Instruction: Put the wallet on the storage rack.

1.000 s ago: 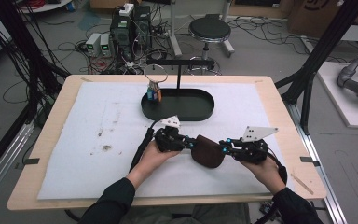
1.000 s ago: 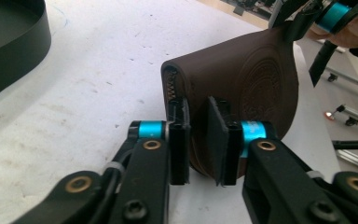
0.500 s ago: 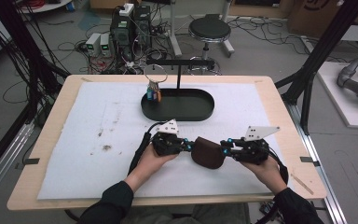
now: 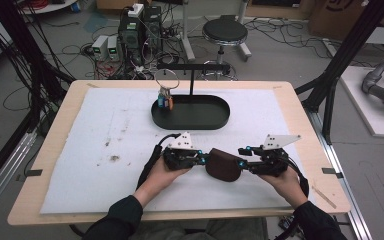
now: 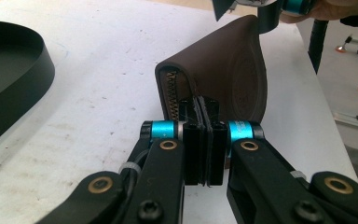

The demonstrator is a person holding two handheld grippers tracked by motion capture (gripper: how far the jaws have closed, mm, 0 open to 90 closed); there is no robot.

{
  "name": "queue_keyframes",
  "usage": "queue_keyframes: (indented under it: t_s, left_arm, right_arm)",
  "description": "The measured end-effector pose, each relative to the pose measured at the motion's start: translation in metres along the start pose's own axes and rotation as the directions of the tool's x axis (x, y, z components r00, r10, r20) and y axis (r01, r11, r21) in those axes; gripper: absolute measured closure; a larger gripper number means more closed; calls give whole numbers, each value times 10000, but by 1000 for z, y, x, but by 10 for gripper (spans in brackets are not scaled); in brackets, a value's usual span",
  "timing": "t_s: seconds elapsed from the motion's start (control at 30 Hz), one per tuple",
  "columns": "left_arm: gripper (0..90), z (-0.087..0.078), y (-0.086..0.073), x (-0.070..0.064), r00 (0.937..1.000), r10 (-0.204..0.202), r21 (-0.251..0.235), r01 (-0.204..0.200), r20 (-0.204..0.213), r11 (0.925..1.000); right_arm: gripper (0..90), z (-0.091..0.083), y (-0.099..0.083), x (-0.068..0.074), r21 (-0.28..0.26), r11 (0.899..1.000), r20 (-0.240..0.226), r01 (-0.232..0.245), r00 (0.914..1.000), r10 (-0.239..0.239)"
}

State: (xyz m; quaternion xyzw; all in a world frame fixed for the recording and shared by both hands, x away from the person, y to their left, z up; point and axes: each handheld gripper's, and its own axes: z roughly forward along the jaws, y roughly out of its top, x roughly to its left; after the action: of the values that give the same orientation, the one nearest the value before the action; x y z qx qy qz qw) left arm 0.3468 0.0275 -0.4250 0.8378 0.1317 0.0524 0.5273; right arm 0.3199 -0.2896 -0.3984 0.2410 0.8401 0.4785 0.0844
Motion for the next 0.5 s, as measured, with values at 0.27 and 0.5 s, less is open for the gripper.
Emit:
queue_keyframes:
  t_s: [0.27, 0.5]
  left_arm:
    - [882, -4, -2, -5, 10000, 65, -38, -65, 1, 10000]
    - [881, -7, -4, -8, 9999, 116, -33, -116, 55, 9999]
  right_arm:
    - [471, 10, -8, -6, 693, 9961, -496, -540, 9971, 575]
    - [587, 15, -13, -8, 1025, 9928, -1016, -612, 9922, 717]
